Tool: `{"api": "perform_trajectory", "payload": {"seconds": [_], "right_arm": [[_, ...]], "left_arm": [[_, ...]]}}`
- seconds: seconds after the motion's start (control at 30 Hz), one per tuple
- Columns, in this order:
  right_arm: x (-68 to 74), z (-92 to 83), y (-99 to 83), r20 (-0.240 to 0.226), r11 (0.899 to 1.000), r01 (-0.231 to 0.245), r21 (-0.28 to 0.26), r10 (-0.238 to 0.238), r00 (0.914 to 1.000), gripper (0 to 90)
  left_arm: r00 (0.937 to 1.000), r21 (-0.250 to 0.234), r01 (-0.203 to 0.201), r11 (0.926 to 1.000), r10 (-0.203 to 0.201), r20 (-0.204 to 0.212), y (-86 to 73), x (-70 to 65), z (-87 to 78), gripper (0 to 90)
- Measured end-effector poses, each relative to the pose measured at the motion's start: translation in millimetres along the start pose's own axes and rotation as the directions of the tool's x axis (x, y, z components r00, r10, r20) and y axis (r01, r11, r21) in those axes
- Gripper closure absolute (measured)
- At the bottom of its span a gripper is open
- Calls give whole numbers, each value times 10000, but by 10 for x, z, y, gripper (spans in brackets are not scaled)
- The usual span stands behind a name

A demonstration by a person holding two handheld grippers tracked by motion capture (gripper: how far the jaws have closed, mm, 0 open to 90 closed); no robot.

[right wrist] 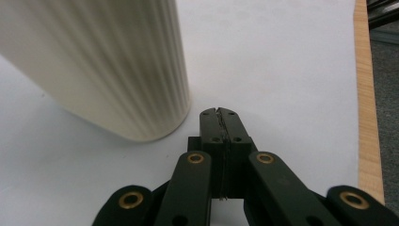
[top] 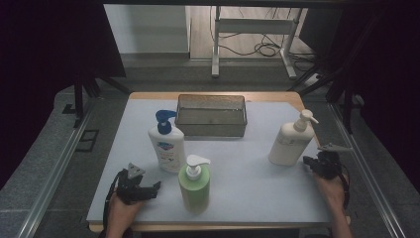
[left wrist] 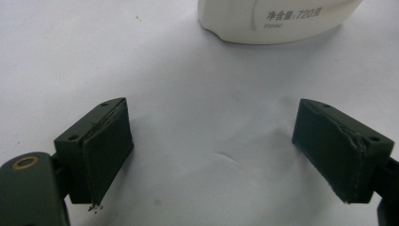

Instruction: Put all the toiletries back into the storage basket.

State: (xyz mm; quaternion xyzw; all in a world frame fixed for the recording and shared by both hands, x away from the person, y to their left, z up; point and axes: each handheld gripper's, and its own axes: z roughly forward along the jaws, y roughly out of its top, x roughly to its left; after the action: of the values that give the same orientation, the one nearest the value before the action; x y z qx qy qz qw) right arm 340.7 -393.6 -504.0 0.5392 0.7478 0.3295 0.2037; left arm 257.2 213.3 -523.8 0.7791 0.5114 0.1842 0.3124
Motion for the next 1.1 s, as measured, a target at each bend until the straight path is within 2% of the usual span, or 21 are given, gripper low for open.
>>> {"api": "perform_trajectory", "payload": {"seconds": [0.33,0.57,0.63,0.77,0.9,1.1], "right_arm": [[-75,158,126,-217,9998,-165,-66,163,9996,897],[-105,263,213,-413,9998,-56,-177,49,9991,897],[-103,286,230,-592,9997,-17,-250,2,9982,897],[-78,303,240,-837,9995,111,-299,-136,9964,897],[-64,295,233,-789,9993,194,-305,-217,9966,897],[-66,275,198,-965,9993,199,-304,-227,9951,897]], "left_arm": [[10000,-7,4,10000,-4,2,-1,0,0,119],[10000,-13,11,10000,-11,-1,-2,-1,0,119],[10000,-13,9,10000,-9,0,-2,0,0,119],[10000,-11,5,10000,-5,2,-2,0,0,119],[10000,-10,5,10000,-5,-1,-1,0,0,119],[10000,-6,7,10000,-7,3,-1,0,0,119]]}}
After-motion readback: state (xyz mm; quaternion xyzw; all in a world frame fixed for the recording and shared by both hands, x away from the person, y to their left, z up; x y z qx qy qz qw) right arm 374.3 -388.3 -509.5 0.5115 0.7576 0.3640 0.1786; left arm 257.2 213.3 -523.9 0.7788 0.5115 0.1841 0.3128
